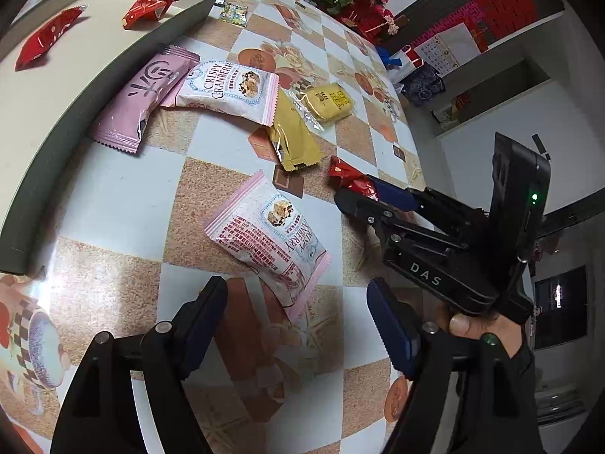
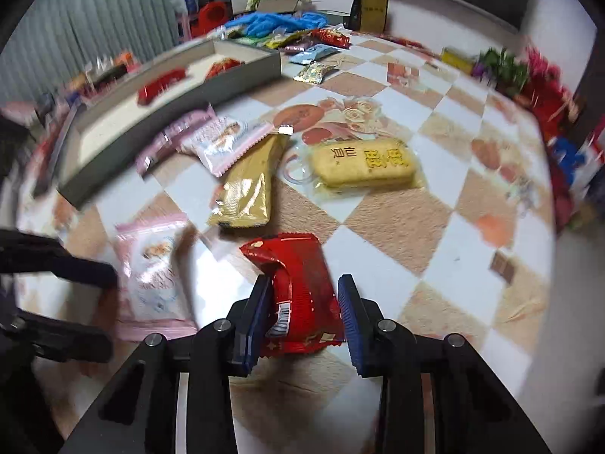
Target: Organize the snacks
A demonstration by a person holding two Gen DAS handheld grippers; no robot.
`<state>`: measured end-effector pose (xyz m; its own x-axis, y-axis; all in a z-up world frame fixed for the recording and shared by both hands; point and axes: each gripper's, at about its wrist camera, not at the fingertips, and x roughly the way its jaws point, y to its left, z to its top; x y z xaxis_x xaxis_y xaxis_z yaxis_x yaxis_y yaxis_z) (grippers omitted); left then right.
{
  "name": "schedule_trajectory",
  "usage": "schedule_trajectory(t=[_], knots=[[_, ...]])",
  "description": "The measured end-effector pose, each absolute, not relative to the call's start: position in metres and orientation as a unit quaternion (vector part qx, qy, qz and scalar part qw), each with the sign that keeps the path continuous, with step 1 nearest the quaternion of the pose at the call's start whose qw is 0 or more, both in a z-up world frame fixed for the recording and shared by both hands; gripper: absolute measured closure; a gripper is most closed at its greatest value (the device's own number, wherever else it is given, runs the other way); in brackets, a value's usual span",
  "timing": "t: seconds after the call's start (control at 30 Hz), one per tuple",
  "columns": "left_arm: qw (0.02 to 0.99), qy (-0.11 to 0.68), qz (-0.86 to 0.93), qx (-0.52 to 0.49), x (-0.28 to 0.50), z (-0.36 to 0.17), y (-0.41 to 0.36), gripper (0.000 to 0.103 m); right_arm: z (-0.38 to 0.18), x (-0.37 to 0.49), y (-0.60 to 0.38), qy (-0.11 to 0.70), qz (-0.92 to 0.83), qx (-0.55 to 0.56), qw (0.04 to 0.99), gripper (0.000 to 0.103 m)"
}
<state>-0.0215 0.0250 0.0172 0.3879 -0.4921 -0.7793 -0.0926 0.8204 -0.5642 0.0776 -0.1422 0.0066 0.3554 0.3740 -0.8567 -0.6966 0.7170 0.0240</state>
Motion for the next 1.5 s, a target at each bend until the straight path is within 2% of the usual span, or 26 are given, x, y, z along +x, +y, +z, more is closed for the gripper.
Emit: schedule_trajectory(t=[0.17, 0.23, 0.33, 0.47, 0.57, 0.7, 0.73, 0.77, 0.8, 1.03, 1.17, 1.37, 1.5], knots=[[0.798, 0.532, -0.118, -0.259, -0.022, 0.018, 0.028, 0.023, 0.006, 0.067, -0.133, 0.465, 0.306, -0.143, 0.818, 0.066], [0.796, 0.523, -0.133, -0.272, -0.024, 0.016, 0.037, 0.023, 0.007, 0.052, -0.125, 0.460, 0.302, -0.147, 0.822, 0.073], [0.784, 0.511, -0.154, -0.316, -0.027, 0.011, 0.053, 0.023, 0.006, 0.040, -0.138, 0.476, 0.361, -0.058, 0.800, 0.074], [0.784, 0.512, -0.151, -0.316, -0.026, 0.012, 0.051, 0.023, 0.004, 0.019, -0.136, 0.479, 0.396, -0.028, 0.783, 0.074], [0.794, 0.524, -0.136, -0.278, -0.018, 0.017, 0.041, 0.023, 0.006, 0.005, -0.135, 0.468, 0.349, -0.043, 0.810, 0.074], [0.828, 0.533, -0.090, -0.148, 0.001, 0.022, 0.012, 0.023, 0.008, -0.001, -0.153, 0.454, 0.228, -0.065, 0.859, 0.074], [0.836, 0.531, -0.080, -0.108, 0.003, 0.021, 0.003, 0.026, 0.008, -0.001, -0.158, 0.452, 0.211, -0.063, 0.864, 0.074], [0.845, 0.525, -0.071, -0.068, 0.004, 0.020, -0.005, 0.046, 0.008, 0.000, -0.162, 0.451, 0.199, -0.061, 0.868, 0.074], [0.854, 0.515, -0.069, -0.032, 0.002, 0.018, -0.013, 0.056, 0.008, 0.002, -0.167, 0.450, 0.187, -0.056, 0.872, 0.074], [0.875, 0.472, -0.102, -0.023, -0.021, 0.014, 0.000, 0.061, 0.010, 0.015, -0.182, 0.453, 0.162, 0.007, 0.877, 0.074], [0.881, 0.463, -0.091, -0.022, -0.013, 0.015, 0.005, 0.061, 0.009, 0.012, -0.165, 0.447, 0.168, 0.008, 0.878, 0.074], [0.897, 0.436, -0.065, 0.041, -0.017, 0.010, -0.004, 0.062, 0.007, 0.016, -0.145, 0.439, 0.165, -0.002, 0.883, 0.074], [0.896, 0.437, -0.068, 0.032, -0.016, 0.010, 0.000, 0.063, 0.006, 0.015, -0.143, 0.434, 0.159, -0.006, 0.887, 0.074]])
